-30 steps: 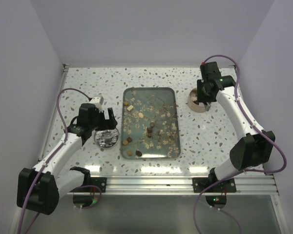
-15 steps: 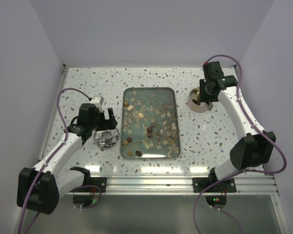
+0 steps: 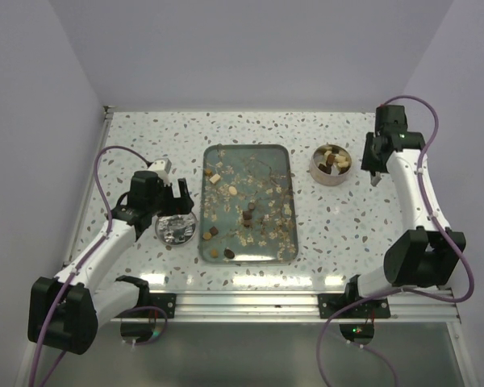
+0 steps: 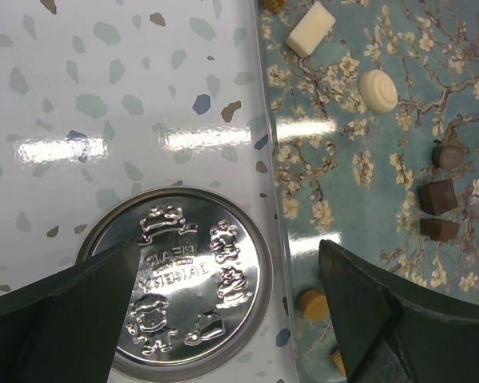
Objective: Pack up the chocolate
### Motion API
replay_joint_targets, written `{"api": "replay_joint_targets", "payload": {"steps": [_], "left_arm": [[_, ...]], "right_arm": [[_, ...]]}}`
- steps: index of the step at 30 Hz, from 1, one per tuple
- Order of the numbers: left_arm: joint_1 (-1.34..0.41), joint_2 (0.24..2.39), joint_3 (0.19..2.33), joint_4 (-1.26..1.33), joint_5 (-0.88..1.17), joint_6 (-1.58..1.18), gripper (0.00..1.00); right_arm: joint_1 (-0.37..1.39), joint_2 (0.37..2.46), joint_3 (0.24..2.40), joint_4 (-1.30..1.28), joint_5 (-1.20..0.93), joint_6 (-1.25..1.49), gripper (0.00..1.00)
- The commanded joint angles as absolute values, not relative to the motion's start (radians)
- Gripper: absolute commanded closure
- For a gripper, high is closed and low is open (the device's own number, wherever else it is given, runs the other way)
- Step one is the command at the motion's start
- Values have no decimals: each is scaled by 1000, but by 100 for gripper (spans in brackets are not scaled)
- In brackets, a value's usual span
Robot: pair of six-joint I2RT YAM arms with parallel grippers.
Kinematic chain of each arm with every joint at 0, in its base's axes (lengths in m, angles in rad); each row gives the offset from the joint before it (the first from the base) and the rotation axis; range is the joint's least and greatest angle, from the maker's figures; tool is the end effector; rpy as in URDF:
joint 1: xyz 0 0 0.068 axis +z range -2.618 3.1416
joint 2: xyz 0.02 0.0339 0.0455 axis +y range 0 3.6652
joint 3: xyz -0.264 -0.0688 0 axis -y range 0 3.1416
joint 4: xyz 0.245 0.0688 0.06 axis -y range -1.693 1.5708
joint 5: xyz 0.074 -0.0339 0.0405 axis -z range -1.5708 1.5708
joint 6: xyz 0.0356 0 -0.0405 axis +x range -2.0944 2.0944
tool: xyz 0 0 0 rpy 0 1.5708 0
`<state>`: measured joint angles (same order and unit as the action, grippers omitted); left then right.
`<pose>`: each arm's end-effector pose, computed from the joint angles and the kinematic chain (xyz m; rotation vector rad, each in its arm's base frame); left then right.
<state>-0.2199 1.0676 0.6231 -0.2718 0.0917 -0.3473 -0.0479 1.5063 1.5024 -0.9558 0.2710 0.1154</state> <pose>0.2162 -0.0517 0.2217 -0.0991 2.3137 -0.3970 0.3095 -0.0244 0.3473 0.3117 2.4884 -0.3147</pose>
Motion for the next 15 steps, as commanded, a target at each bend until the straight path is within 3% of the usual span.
{"api": "replay_joint_targets", "payload": {"steps": [1, 15], "left_arm": [[-215, 1069, 634, -249, 86, -327, 0], [-215, 1069, 621, -242, 84, -325, 0]], "right_arm": [[-58, 1460, 1410, -916, 268, 103, 63], [-67, 1425, 1151, -798, 255, 132, 64]]}}
